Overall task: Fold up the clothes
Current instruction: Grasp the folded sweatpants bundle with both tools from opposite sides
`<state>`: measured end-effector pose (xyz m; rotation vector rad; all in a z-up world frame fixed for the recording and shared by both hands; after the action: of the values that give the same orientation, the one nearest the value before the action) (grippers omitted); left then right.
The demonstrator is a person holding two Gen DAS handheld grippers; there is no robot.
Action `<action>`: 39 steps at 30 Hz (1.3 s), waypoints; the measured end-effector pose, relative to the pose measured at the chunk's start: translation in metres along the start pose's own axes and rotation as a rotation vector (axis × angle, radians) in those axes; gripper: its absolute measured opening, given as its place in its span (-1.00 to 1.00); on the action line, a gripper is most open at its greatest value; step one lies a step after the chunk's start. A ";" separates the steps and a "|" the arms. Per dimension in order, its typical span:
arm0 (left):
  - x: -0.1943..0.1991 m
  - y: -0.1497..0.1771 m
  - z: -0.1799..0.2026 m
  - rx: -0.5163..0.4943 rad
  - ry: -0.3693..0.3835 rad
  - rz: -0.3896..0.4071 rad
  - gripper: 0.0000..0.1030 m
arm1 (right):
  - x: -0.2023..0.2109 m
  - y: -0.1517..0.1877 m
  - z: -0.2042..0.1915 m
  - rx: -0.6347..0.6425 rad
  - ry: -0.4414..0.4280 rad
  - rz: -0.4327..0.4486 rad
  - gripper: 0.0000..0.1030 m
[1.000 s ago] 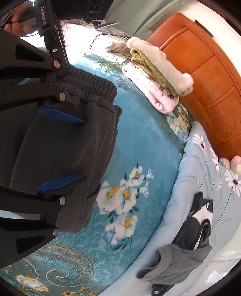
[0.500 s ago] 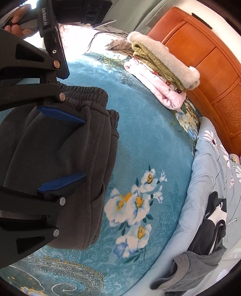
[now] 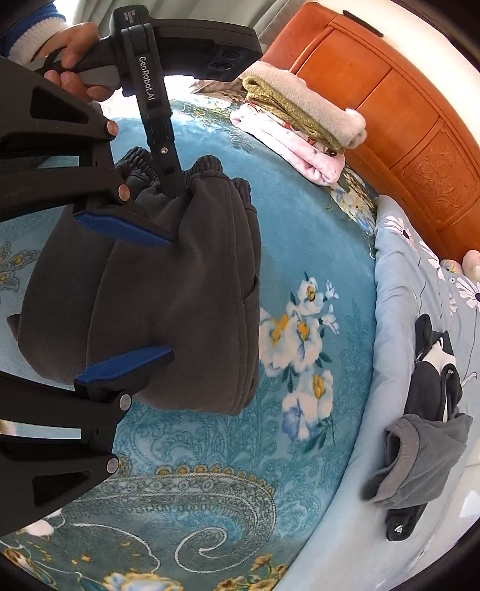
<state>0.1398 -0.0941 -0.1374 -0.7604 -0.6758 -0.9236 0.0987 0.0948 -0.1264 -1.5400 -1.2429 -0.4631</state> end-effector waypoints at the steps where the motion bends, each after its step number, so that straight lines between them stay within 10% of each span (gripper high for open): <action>1: 0.000 0.000 0.001 -0.004 -0.001 -0.004 -0.43 | -0.003 -0.001 -0.001 0.007 0.005 -0.005 0.24; 20: 0.021 0.009 -0.008 0.028 0.017 -0.029 -0.24 | 0.013 0.046 0.039 -0.121 0.030 -0.147 0.25; 22: 0.033 0.003 -0.006 0.018 0.051 0.003 -0.22 | 0.015 0.045 0.036 -0.127 -0.011 -0.143 0.25; 26: 0.040 -0.008 -0.020 0.037 0.080 0.035 0.62 | 0.027 0.034 0.042 -0.175 -0.134 -0.098 0.27; 33: 0.009 -0.014 -0.077 0.258 0.098 -0.022 0.74 | 0.009 0.028 0.084 -0.515 -0.333 -0.009 0.60; 39: -0.014 -0.016 -0.078 0.239 0.142 -0.078 0.79 | -0.025 0.020 0.096 -0.587 -0.381 -0.034 0.69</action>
<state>0.1338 -0.1570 -0.1873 -0.4552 -0.6798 -0.9389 0.0782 0.1693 -0.1915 -2.1809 -1.5070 -0.6117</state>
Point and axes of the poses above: each gripper's, at about its wrist camera, not at the fingertips, and x roughly against the way its jaws point, z to its right, y to its underside, the point moved 2 cm from there along -x, roughly the way its jaws point, and after that the axes turned 6 degrees about z, right-handed, at the moved point
